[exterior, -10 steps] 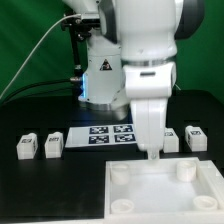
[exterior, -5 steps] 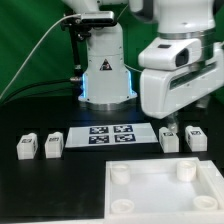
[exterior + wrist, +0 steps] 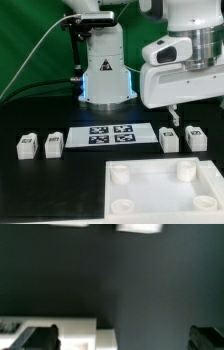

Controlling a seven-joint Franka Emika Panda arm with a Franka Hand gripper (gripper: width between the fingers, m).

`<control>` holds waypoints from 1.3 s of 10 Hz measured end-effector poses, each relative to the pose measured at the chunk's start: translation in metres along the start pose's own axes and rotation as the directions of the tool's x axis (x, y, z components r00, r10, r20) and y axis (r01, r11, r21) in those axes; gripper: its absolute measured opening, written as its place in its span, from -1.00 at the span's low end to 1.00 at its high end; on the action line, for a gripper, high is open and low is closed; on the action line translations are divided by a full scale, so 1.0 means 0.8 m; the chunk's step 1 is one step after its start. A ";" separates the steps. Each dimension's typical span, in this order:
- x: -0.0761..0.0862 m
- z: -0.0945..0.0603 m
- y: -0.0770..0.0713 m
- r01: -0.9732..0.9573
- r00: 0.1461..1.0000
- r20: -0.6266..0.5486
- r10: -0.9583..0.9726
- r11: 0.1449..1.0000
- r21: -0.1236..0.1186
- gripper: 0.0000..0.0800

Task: Assemble one leg

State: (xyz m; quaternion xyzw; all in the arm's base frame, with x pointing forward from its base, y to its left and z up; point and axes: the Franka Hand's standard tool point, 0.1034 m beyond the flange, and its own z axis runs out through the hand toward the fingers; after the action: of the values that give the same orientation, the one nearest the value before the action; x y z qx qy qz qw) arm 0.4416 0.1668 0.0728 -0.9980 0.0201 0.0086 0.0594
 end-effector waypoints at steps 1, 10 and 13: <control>-0.016 0.008 -0.002 -0.066 0.997 0.025 0.066 0.998 -0.003 0.62; -0.050 0.032 -0.016 -0.005 0.846 0.531 0.044 0.997 -0.074 0.62; -0.058 0.033 -0.013 0.014 0.684 0.727 0.054 0.996 -0.086 0.62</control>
Offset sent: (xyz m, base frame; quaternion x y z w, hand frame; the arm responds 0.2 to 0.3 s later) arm 0.0000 0.0000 0.0000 0.0000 0.0000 0.0000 1.0000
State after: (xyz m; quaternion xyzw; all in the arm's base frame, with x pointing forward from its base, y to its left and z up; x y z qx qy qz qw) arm 0.3955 0.1824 0.0485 -0.9138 0.0054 0.4056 0.0200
